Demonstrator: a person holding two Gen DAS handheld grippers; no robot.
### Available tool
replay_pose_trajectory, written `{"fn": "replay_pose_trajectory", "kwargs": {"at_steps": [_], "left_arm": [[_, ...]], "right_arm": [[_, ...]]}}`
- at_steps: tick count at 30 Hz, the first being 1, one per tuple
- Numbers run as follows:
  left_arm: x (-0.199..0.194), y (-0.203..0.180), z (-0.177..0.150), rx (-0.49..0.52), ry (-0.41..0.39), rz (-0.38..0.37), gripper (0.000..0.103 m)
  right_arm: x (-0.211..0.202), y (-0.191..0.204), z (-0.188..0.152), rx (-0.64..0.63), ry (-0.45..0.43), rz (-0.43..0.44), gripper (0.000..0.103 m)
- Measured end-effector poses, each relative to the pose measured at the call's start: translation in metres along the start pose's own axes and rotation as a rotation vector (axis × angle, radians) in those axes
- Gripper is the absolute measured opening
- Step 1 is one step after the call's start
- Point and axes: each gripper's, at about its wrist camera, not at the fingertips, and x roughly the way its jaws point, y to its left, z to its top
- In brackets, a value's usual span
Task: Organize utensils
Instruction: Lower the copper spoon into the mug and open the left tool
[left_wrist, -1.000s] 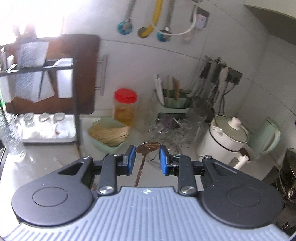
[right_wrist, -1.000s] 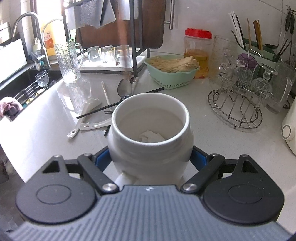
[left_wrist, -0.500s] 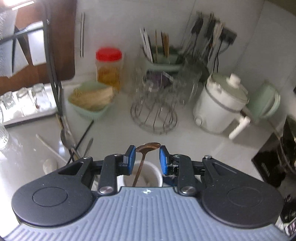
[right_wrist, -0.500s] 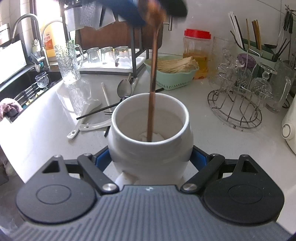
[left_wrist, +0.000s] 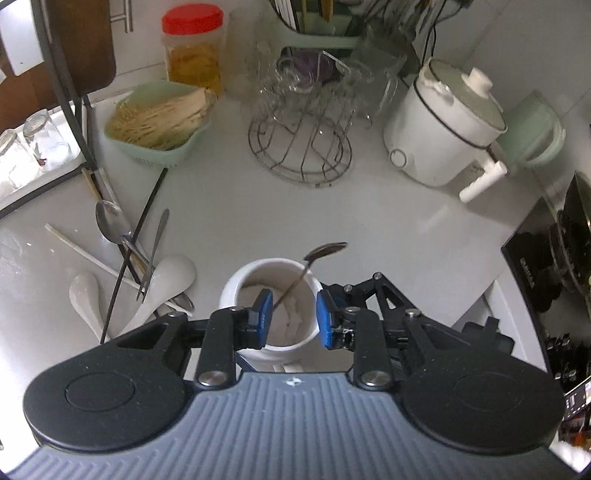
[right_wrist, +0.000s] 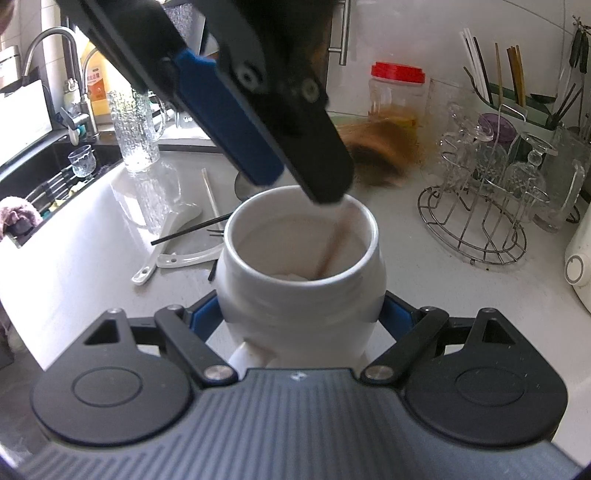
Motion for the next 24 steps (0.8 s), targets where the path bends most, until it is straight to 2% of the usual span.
{"fn": "replay_pose_trajectory", "kwargs": {"at_steps": [7,11,17,21,24], "left_arm": [[0.007,0.000,0.004,0.008,0.022,-0.007,0.029],[0.005,0.000,0.005,0.021,0.006,0.007,0.029],[-0.012,-0.001,0.003,0.035,-0.088,0.031,0.030],[-0.027,-0.001,-0.005,0.017,-0.165,0.053,0.039],[-0.036,0.000,-0.016,0.016,-0.214,0.092,0.039]], "right_arm": [[0.003,0.001,0.003,-0.003,-0.002,0.002,0.091],[0.003,0.000,0.003,-0.002,-0.001,0.001,0.091],[0.002,0.001,0.002,0.011,-0.009,-0.005,0.091],[0.002,0.002,0.001,0.017,-0.014,-0.014,0.091],[0.002,0.002,0.001,0.019,-0.016,-0.014,0.091]]}}
